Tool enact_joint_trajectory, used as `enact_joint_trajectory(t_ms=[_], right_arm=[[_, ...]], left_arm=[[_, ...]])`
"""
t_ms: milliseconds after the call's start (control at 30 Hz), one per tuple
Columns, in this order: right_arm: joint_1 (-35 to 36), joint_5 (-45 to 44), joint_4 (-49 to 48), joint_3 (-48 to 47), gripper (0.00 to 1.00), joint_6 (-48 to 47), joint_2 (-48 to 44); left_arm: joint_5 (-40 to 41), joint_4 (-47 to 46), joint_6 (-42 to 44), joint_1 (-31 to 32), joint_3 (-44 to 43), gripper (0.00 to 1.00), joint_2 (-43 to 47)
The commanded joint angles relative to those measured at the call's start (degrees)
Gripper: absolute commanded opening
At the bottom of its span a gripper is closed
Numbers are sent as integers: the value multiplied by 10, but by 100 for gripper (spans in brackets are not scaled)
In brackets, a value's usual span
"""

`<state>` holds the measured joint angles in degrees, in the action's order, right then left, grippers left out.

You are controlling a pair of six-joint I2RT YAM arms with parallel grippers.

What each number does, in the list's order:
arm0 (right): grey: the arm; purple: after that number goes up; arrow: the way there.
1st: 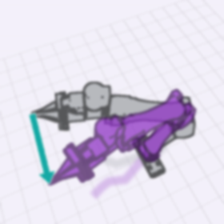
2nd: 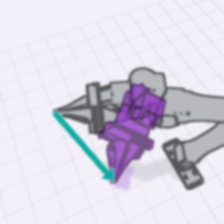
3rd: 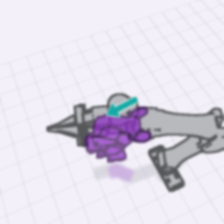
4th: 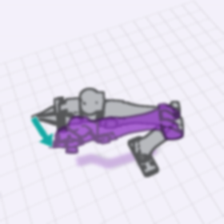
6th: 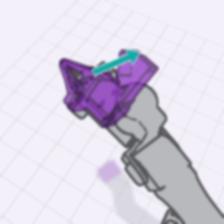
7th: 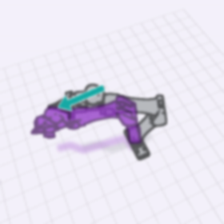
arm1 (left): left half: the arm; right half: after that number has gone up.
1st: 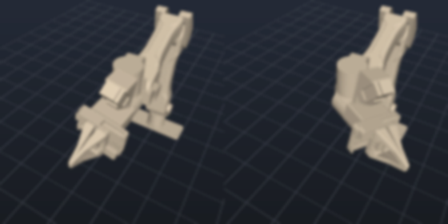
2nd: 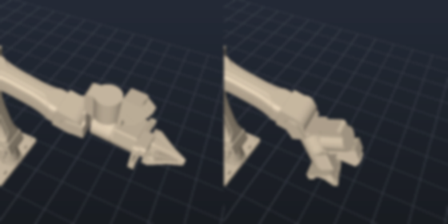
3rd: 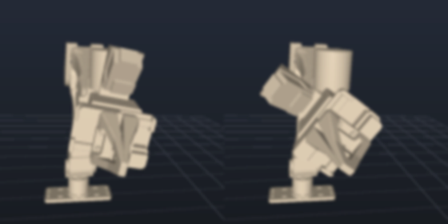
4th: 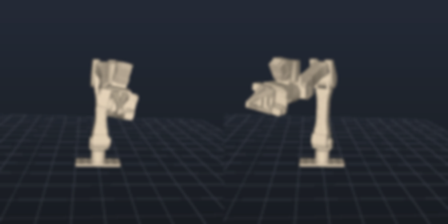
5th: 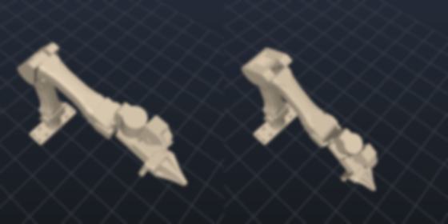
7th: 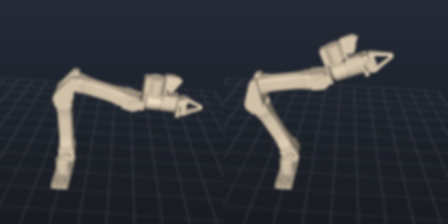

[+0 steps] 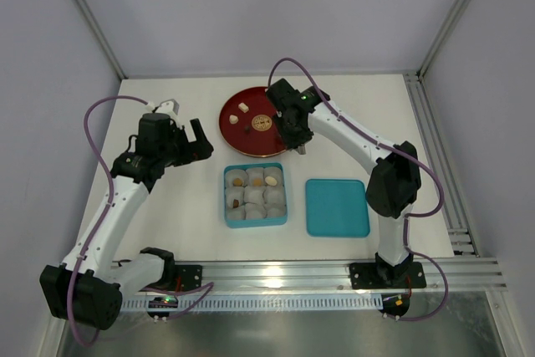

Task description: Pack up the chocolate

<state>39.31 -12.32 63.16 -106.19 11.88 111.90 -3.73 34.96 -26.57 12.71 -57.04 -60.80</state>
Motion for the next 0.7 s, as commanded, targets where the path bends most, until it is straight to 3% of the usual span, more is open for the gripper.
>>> enact_joint_trajectory(t_ms=[0,667], right_arm=[[3,-11,-6,-23,34,-7,-10],[11,-15,5,-25,34,1,-63]], left_arm=[[-8,-22,0,-3,0,100,2],[-10,-23,1,-3,0,100,1]])
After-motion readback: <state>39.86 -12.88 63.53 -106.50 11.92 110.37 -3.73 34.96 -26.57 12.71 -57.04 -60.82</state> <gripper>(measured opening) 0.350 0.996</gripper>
